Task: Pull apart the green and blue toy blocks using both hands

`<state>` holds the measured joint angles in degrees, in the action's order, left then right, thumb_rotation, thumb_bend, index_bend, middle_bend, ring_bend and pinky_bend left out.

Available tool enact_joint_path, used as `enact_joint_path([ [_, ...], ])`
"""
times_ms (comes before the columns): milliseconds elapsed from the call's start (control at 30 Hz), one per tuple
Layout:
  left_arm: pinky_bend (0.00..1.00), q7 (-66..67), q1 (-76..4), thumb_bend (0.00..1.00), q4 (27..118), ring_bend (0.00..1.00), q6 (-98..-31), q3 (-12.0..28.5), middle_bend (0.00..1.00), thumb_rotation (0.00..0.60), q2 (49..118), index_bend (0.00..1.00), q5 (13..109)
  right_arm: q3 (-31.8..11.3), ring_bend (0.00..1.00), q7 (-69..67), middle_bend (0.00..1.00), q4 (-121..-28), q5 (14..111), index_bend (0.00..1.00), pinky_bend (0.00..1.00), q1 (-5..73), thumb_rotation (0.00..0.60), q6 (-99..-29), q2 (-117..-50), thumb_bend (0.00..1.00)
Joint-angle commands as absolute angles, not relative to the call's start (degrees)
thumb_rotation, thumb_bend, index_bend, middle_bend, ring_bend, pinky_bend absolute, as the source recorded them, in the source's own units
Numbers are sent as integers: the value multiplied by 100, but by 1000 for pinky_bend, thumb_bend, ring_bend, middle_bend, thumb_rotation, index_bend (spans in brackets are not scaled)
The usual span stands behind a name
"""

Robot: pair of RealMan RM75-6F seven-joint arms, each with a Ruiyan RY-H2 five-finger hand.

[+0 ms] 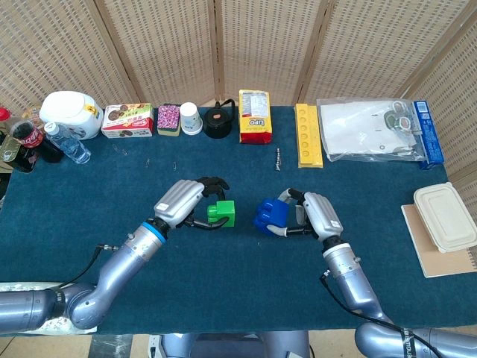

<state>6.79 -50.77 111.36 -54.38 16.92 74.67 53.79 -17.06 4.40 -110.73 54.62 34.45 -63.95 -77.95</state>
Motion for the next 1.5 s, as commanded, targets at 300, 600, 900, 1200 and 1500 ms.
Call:
enact_joint_path([
  [300, 410, 444, -4551, 555, 11358, 298, -5526, 1201, 320, 405, 6855, 687, 6344, -1207, 723, 794, 664, -10463, 6061, 624, 658, 3406, 531, -6354, -7878, 165],
  [600, 410, 304, -4292, 552, 11013, 298, -5603, 856, 320, 406, 6961, 688, 6861, -704, 652, 1239, 660, -9377, 6997, 623, 586, 3365, 533, -6576, -8445, 165],
  [900, 410, 367, -4113, 541, 10390, 298, -5899, 674, 320, 409, 7371, 687, 7387, -605, 574, 1680, 600, -8918, 7101, 574, 506, 3332, 531, -6597, -8767, 165],
  [1200, 404, 530, -4051, 533, 9774, 298, -5992, 570, 321, 408, 7904, 687, 7588, -633, 372, 1931, 345, -9269, 7025, 280, 381, 3256, 526, -6565, -8474, 165],
  [1500, 392, 556, -4171, 522, 9057, 298, -5897, 587, 320, 417, 8595, 687, 7748, -602, 301, 2165, 269, -9709, 7106, 178, 326, 3152, 522, -6652, -8056, 165],
])
